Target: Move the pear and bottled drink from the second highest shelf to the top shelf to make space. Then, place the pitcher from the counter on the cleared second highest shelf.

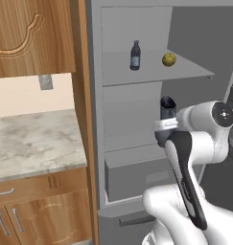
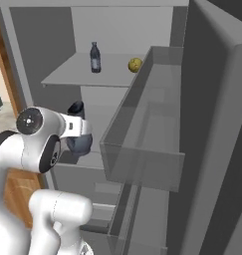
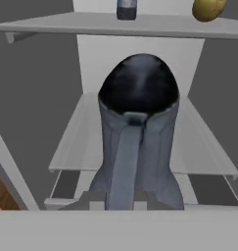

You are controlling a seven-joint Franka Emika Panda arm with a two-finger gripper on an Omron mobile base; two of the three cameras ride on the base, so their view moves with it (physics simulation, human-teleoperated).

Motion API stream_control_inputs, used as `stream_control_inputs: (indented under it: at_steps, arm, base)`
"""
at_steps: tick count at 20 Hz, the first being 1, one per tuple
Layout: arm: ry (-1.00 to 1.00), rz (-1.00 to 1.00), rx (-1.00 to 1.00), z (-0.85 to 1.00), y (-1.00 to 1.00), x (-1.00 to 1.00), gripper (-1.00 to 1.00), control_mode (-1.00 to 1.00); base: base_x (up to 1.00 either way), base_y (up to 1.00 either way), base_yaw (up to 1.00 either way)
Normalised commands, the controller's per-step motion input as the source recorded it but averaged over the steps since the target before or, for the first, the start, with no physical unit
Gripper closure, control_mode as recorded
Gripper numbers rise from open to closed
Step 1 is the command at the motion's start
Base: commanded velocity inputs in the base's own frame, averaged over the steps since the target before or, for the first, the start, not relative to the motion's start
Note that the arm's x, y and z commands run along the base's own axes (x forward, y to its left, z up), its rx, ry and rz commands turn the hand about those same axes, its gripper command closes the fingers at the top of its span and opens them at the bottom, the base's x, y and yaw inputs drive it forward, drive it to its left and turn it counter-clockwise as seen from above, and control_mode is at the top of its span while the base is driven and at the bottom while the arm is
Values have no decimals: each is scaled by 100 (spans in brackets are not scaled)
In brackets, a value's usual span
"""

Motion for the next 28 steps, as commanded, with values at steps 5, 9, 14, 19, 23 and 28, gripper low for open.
stream_control_inputs:
  at_steps: [5, 9, 14, 19, 23, 28]
  arm:
    - [-4, 2, 0, -39, 0, 31, 100, -100]
    - [-12, 2, 0, -44, 0, 43, 100, -100]
    - [-9, 0, 0, -33, -1, 45, 100, -100]
    - [0, 0, 0, -1, -11, 45, 100, -100]
    - [0, 0, 0, 0, -11, 48, 100, -100]
    - [0, 0, 0, 0, -9, 52, 100, -100]
  base:
    - [0, 0, 0]
    - [0, 0, 0]
    - [0, 0, 0]
    - [0, 0, 0]
    - [0, 0, 0]
    - [0, 0, 0]
